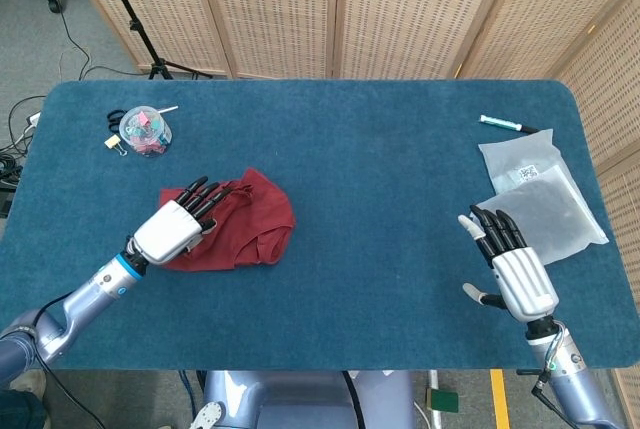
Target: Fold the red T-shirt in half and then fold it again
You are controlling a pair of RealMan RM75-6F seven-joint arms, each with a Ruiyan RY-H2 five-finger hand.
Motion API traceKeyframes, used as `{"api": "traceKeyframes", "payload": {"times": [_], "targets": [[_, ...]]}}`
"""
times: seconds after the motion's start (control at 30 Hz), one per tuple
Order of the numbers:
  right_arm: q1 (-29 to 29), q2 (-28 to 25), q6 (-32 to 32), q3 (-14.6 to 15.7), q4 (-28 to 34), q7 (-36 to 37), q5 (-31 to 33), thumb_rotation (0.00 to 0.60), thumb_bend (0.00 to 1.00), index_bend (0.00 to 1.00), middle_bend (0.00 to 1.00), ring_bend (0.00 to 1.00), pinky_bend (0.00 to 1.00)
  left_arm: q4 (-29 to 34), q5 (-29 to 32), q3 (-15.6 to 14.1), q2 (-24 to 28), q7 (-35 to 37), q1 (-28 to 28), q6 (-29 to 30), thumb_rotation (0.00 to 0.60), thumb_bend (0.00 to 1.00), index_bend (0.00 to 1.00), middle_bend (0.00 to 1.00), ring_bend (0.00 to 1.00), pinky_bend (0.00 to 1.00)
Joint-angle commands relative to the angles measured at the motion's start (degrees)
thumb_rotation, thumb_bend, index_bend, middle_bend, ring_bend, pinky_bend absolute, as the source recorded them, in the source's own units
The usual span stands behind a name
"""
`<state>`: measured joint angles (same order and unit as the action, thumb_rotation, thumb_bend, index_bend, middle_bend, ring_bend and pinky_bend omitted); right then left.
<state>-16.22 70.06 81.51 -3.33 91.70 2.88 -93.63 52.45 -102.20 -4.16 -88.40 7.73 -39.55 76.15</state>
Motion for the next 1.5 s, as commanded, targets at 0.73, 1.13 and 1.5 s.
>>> {"api": "traceKeyframes", "payload": {"times": [0.73, 1.13, 1.5], "targets": [[0.0, -0.6, -0.6, -0.1, 0.4, 0.4, 0.5, 0.6, 0.0, 0.0, 0.0, 0.0, 0.0, 5.1, -1.6, 1.3, -6.7, -15.5, -7.4, -9.6, 0.6, 0.49, 0.73, 0.0, 0.0, 0.0], [0.0, -0.8, -0.6, 0.0, 0.7, 0.4, 0.5, 0.6, 0.0, 0.0, 0.0, 0.0, 0.0, 2.6, -3.1, 0.3, -9.2, -19.0, -8.2, -9.7, 0.6, 0.37, 0.6, 0.0, 0.0, 0.0], [0.1, -1.1, -0.6, 0.0, 0.9, 0.6, 0.5, 0.6, 0.0, 0.0, 0.0, 0.0, 0.0, -1.4, -3.4, 1.7, -12.4, -14.7, -7.5, -2.6, 0.6, 0.05, 0.0, 0.0, 0.0, 0.0]]}}
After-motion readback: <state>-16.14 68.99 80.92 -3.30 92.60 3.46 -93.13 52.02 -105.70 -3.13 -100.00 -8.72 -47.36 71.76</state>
